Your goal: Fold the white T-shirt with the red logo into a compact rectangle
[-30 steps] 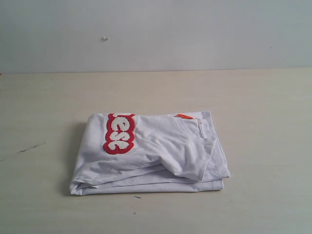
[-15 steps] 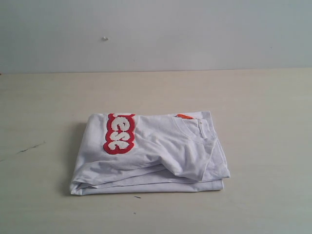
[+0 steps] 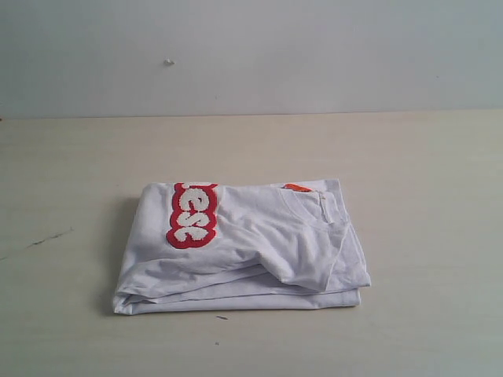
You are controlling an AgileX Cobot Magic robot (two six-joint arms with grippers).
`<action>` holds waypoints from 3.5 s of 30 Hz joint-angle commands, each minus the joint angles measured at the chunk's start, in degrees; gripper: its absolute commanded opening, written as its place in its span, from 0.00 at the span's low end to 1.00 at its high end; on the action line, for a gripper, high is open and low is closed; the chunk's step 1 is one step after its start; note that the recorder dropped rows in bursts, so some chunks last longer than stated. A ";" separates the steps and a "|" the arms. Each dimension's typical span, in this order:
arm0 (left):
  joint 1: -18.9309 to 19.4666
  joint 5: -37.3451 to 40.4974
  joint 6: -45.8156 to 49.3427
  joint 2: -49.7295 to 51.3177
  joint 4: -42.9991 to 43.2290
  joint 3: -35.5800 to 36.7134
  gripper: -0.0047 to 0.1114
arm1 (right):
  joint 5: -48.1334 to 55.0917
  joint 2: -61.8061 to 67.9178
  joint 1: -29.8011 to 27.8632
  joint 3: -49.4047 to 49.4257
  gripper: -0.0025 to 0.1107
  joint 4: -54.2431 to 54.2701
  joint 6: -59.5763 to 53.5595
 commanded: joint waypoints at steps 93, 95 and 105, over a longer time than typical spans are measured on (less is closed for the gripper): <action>0.19 -0.14 -0.26 -0.32 0.12 0.03 0.04 | 2.69 -0.33 -0.25 0.27 0.02 -4.14 2.99; 0.19 -0.14 -0.26 -0.32 0.12 0.03 0.04 | 2.69 -0.33 -0.25 0.27 0.02 -4.14 2.99; 0.19 -0.14 -0.26 -0.32 0.12 0.03 0.04 | 2.69 -0.33 -0.25 0.27 0.02 -4.14 2.99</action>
